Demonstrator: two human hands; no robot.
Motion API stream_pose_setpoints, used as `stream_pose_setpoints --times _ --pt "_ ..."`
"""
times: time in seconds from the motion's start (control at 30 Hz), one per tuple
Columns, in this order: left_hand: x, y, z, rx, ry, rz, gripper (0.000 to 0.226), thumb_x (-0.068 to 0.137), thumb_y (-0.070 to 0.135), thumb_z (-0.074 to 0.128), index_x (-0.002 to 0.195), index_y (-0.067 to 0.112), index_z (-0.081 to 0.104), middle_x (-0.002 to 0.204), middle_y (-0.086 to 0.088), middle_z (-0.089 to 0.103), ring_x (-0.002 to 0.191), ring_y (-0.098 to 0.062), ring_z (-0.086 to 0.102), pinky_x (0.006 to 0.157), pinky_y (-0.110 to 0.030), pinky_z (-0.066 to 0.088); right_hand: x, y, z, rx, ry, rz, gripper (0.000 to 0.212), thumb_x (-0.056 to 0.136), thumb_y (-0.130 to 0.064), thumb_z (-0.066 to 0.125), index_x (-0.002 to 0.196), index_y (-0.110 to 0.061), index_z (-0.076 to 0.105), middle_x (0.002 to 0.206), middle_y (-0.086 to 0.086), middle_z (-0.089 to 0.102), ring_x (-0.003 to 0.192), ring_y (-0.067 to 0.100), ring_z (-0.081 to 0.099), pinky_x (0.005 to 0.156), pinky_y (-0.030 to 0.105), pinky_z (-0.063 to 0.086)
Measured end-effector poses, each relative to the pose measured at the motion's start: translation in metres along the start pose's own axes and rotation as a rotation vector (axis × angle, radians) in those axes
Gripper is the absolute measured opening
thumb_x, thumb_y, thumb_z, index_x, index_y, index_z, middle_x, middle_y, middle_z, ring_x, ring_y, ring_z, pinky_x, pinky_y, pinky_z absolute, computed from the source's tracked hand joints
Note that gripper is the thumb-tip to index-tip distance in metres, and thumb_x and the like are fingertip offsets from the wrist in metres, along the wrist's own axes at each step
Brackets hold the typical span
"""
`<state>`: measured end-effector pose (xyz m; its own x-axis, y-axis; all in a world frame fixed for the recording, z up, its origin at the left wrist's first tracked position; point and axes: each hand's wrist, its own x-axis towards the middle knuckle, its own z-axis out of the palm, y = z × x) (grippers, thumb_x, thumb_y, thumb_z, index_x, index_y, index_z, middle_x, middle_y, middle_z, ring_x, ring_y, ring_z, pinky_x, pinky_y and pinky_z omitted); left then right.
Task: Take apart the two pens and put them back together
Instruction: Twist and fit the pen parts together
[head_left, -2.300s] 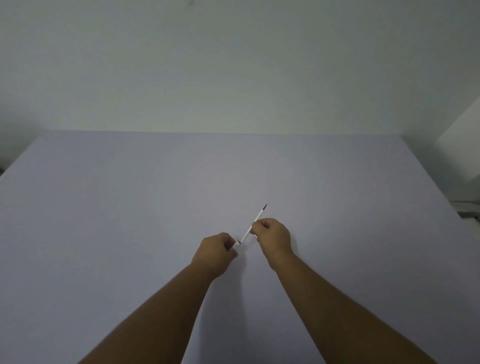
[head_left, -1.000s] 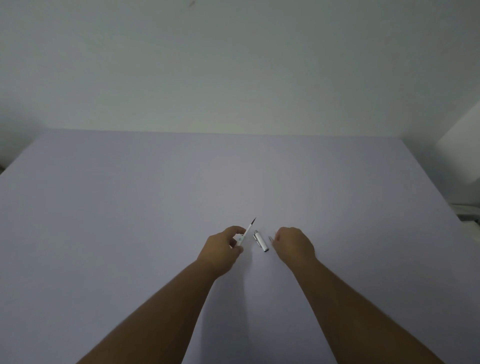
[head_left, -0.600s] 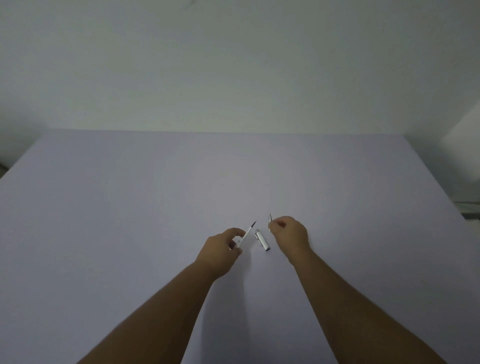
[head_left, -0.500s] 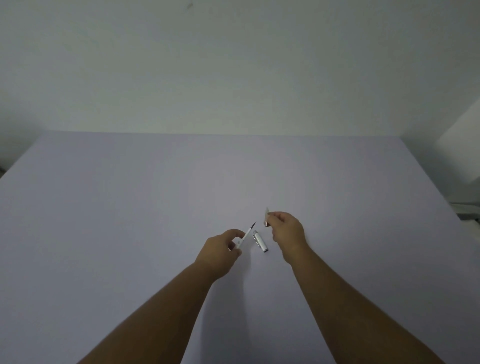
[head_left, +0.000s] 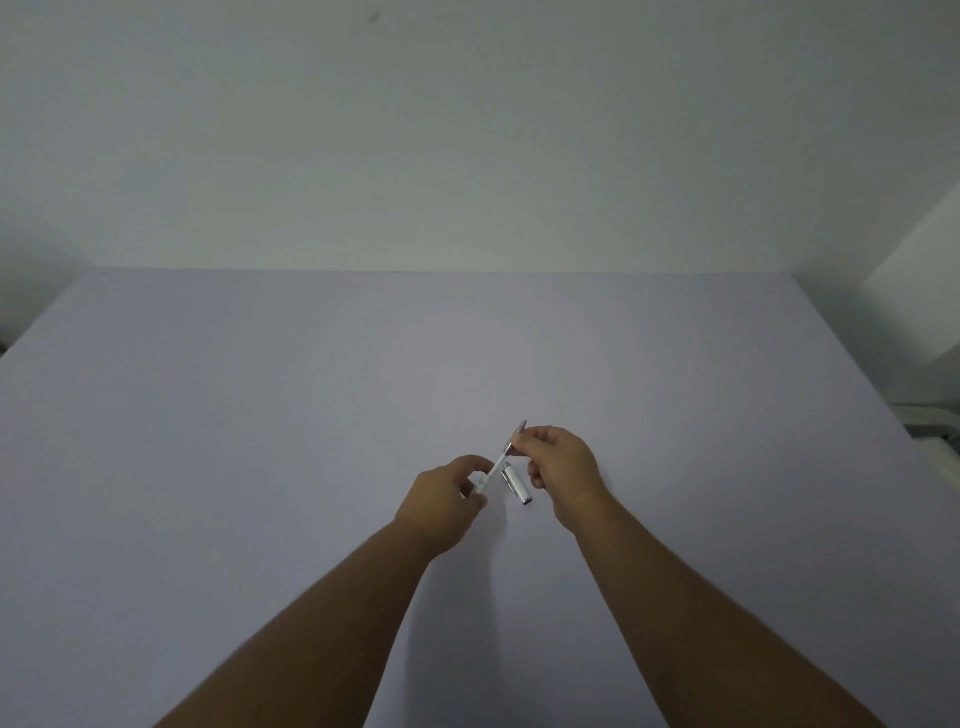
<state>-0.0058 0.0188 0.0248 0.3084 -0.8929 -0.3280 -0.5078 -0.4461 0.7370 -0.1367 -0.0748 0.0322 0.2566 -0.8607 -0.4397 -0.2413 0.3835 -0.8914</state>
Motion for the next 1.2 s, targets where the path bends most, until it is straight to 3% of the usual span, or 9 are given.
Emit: stream_pose_setpoints --times 0.13,0.27,0.43,0.7,0.83,0.93,1.0,1.13,1.2 --pt "0.001 0.002 0.000 -0.016 0.034 -0.007 0.030 0.085 0.019 0.062 0.111 0.032 0.059 0.081 0.007 0.060 0.062 -0.006 0.055 0.053 -0.018 0.046 -0.005 0.000 0.004 -0.021 -0.055 -0.001 0.006 0.072 -0.018 0.067 0.066 -0.018 0.069 0.060 -0.005 0.064 0.043 0.008 0.045 0.048 0.026 0.040" --pt "0.004 0.004 0.000 -0.016 0.069 -0.053 0.021 0.083 0.019 0.065 0.103 0.020 0.061 0.076 0.009 0.056 0.059 -0.005 0.052 0.052 -0.021 0.047 -0.007 0.003 0.008 -0.006 -0.107 -0.013 0.009 0.074 -0.016 0.067 0.080 -0.021 0.071 0.059 -0.010 0.067 0.043 0.008 0.041 0.046 0.021 0.037" --pt "0.003 0.003 0.000 -0.017 0.091 -0.078 0.009 0.082 0.020 0.067 0.089 0.018 0.064 0.071 0.011 0.055 0.066 -0.012 0.054 0.057 -0.021 0.045 -0.006 0.004 0.007 -0.041 -0.161 -0.005 0.008 0.077 -0.022 0.068 0.081 -0.024 0.074 0.059 -0.012 0.067 0.047 0.010 0.040 0.049 0.022 0.037" --pt "0.001 0.009 -0.003 -0.016 0.113 -0.049 0.007 0.082 0.020 0.067 0.087 0.019 0.063 0.069 0.012 0.055 0.061 -0.003 0.050 0.054 -0.016 0.039 -0.003 -0.001 0.010 -0.132 -0.165 0.009 0.020 0.079 -0.033 0.071 0.070 -0.018 0.061 0.066 -0.004 0.060 0.050 0.011 0.044 0.049 0.024 0.038" --pt "0.000 0.013 -0.006 0.010 0.126 -0.032 0.012 0.083 0.020 0.066 0.094 0.015 0.065 0.071 0.010 0.055 0.063 -0.005 0.050 0.057 -0.015 0.040 -0.005 -0.004 0.012 -0.091 -0.201 -0.022 0.010 0.082 -0.030 0.068 0.075 -0.023 0.067 0.074 -0.003 0.060 0.052 0.012 0.040 0.051 0.024 0.036" --pt "-0.003 0.014 -0.008 0.026 0.115 -0.026 0.010 0.083 0.021 0.066 0.092 0.017 0.063 0.071 0.011 0.054 0.064 -0.004 0.050 0.055 -0.015 0.038 -0.006 -0.007 0.013 -0.190 -0.138 -0.026 0.038 0.076 -0.040 0.073 0.059 -0.018 0.048 0.057 -0.004 0.041 0.050 0.014 0.033 0.050 0.026 0.031" --pt "-0.005 0.014 -0.009 0.019 0.108 -0.028 0.008 0.083 0.022 0.066 0.088 0.021 0.059 0.071 0.014 0.053 0.063 0.000 0.049 0.053 -0.015 0.034 -0.009 -0.009 0.014 -0.229 -0.110 -0.028 0.047 0.075 -0.046 0.073 0.056 -0.019 0.039 0.056 -0.004 0.036 0.052 0.015 0.032 0.051 0.027 0.030" --pt "-0.007 0.015 -0.016 0.002 0.126 -0.043 0.011 0.083 0.022 0.067 0.093 0.018 0.064 0.070 0.013 0.053 0.062 0.001 0.049 0.052 -0.013 0.034 -0.014 -0.015 0.013 -0.134 -0.210 -0.007 0.032 0.083 -0.046 0.064 0.081 -0.014 0.066 0.082 0.001 0.061 0.054 0.013 0.039 0.052 0.024 0.036" --pt "-0.007 0.016 -0.018 0.005 0.125 -0.037 0.011 0.082 0.021 0.067 0.092 0.017 0.064 0.069 0.012 0.053 0.061 -0.001 0.049 0.051 -0.014 0.034 -0.015 -0.017 0.011 -0.104 -0.195 -0.029 0.022 0.083 -0.038 0.066 0.078 -0.017 0.067 0.086 0.002 0.063 0.055 0.012 0.043 0.053 0.023 0.038"
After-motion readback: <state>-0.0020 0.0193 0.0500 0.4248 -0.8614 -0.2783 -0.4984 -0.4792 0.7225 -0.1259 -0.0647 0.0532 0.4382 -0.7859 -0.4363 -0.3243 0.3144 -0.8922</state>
